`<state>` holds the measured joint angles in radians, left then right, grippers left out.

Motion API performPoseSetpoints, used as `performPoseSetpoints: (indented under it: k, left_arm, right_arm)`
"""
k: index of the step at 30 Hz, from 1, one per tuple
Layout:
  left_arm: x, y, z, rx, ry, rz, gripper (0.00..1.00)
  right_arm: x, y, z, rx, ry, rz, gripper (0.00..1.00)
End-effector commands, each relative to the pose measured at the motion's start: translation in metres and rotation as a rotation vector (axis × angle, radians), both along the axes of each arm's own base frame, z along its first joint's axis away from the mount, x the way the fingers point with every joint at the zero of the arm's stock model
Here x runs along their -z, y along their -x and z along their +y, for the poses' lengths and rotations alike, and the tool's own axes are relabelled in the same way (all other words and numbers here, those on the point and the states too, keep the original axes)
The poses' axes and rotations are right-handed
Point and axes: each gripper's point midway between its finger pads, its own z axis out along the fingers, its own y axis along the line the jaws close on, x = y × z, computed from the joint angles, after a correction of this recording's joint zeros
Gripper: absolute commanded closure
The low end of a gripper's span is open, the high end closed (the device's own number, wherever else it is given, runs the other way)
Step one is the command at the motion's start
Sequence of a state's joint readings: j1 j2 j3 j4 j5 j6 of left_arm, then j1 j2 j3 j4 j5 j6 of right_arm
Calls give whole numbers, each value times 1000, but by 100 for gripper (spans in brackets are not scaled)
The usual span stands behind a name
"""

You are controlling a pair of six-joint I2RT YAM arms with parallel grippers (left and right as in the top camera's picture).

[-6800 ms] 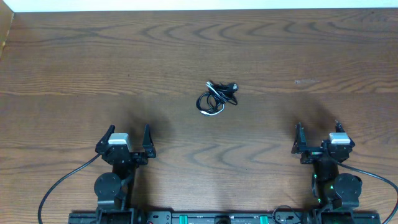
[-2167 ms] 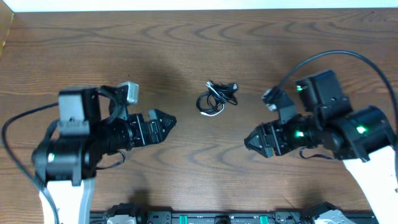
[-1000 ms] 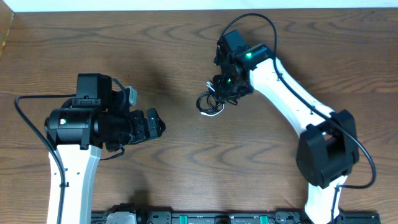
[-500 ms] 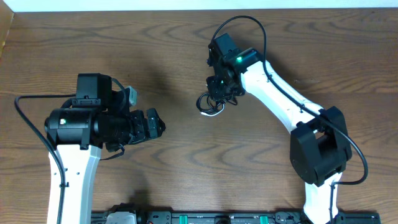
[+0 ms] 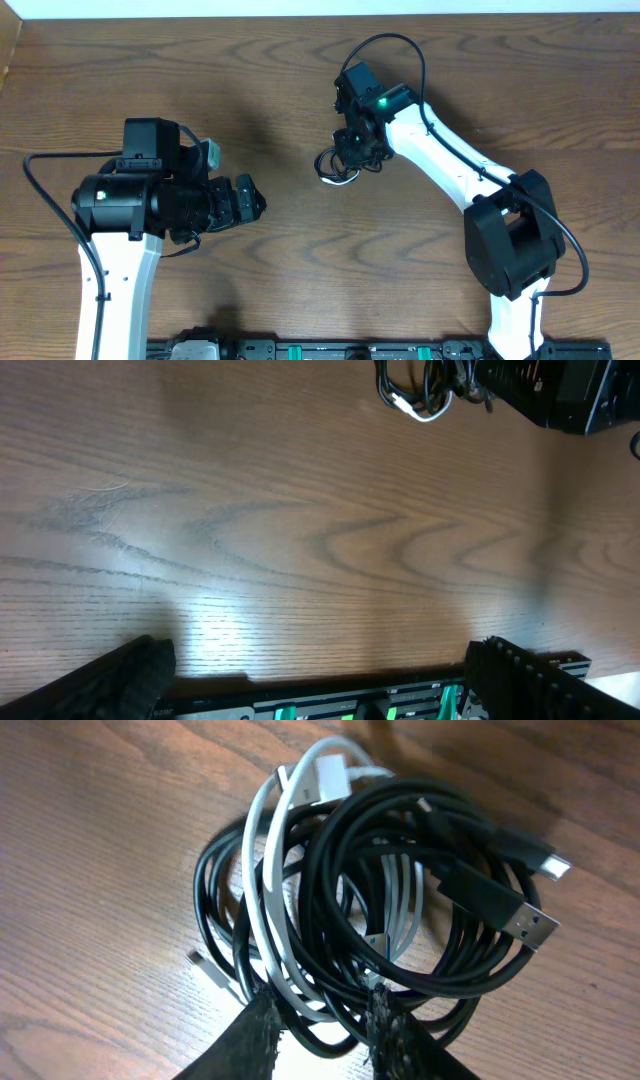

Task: Untangle cables
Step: 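Lower the right gripper onto the cable bundle and close on it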

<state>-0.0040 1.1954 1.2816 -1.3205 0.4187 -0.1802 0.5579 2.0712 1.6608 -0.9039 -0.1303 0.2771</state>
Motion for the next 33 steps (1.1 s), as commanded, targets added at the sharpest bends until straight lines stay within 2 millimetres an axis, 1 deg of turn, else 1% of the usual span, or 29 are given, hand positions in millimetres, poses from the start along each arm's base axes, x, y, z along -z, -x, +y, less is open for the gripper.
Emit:
performPoseSetpoints:
  k: [1,4,7,10,11,14,16,18,23,27,30,33]
  left_arm:
    - [-7,-4,1,5,-10,-23,2]
    - [-7,-4,1,5,-9,-23,2]
    - [-7,-4,1,5,-9,-23,2]
    - [-7,-4,1,5,-9,-23,2]
    - [-7,-4,1,5,-10,-24,2]
    - [-7,-4,1,5,-10,-24,2]
    - [-7,-4,1,5,-10,-24,2]
    - [-7,-4,1,5,-10,-23,2]
    - [-7,-4,1,5,-10,-24,2]
    - [-7,-4,1,5,-9,-24,2]
    - [-7,-4,1,5,-10,-23,2]
    - [-7,-4,1,5,-10,-23,2]
  right_arm:
    - [7,2,-1,-7,22,3,76]
    - [7,3,0,-8,19,7,80]
    - [5,4,1,-10,9,11,81]
    - [-8,5,9,-22,-35,22,79]
    - [-14,5,11,-24,-47,21,78]
    - [-28,2,14,-26,-56,13,70]
    - [-30,3,13,-26,-53,18,67]
    - [-28,6,11,-25,-42,31,66]
    - [-12,15,6,-26,-20,61,67]
    - [0,23,8,-60,-11,67,65]
    - [5,24,12,-82,-8,55,65]
    - [9,21,9,-80,32,21,67]
